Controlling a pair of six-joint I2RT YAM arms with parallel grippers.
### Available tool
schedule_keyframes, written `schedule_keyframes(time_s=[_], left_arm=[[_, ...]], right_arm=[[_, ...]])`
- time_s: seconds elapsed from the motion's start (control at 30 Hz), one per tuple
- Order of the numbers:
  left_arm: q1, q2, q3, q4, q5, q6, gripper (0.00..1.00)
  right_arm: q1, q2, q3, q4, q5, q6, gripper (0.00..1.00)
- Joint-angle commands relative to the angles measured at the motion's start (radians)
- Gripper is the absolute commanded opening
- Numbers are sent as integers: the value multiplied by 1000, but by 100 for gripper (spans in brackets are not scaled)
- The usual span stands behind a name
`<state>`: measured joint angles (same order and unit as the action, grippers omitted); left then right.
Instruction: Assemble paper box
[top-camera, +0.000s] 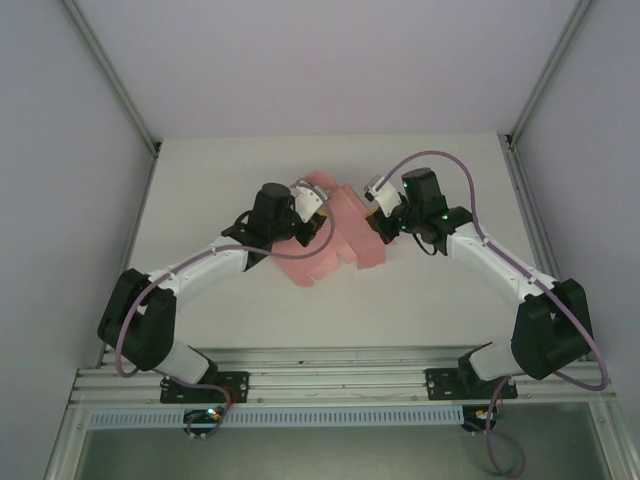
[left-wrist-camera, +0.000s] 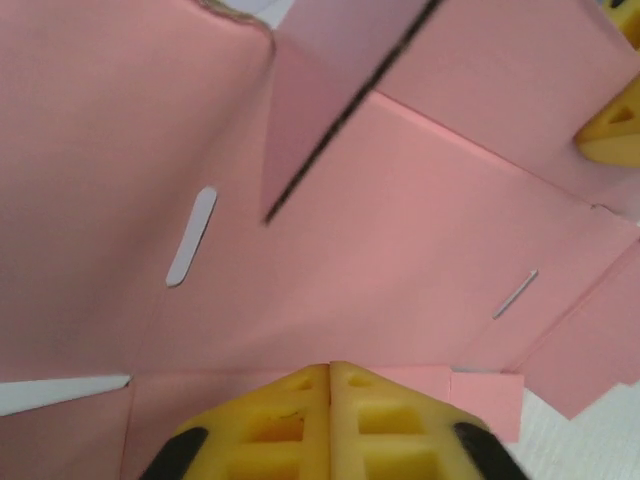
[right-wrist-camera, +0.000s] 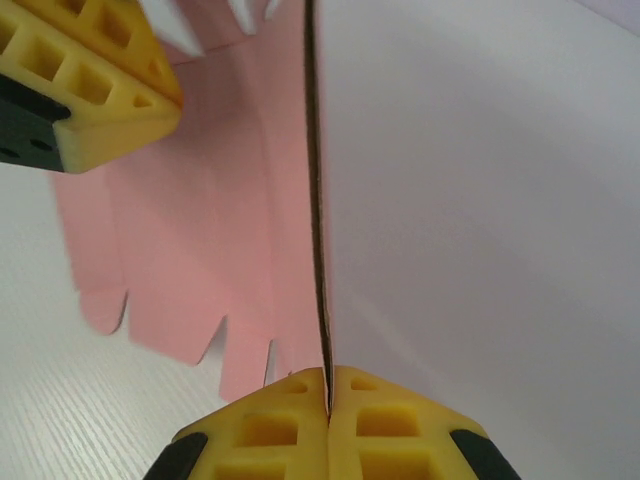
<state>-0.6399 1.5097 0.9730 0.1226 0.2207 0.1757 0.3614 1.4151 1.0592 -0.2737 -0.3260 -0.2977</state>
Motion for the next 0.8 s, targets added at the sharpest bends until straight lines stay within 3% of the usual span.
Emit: schedule_keyframes(time_s=[0.0,0.17,0.3,0.4,0.53,0.77], left_arm=[[42,-19,-32,-9,-49,-52,38],[89,-98,-74,10,-13,-112,69],[212,-131,-100,29,106,-207,90],[308,-118,-85,29,230,-271,93],[335,-84,-61,58,303,-249,94],[373,49,16,121,412,-280,82]], right_arm=[[-3,-42,1,2,-6,9,0],[-5,-42,12,-13,-11,3,0],[-12,-33,22,-15,-63,14,0],[-12,-25,36,-32,-74,13,0],[-12,4,47,-42,-74,12,0],[-12,10,62,-44,-94,19,0]])
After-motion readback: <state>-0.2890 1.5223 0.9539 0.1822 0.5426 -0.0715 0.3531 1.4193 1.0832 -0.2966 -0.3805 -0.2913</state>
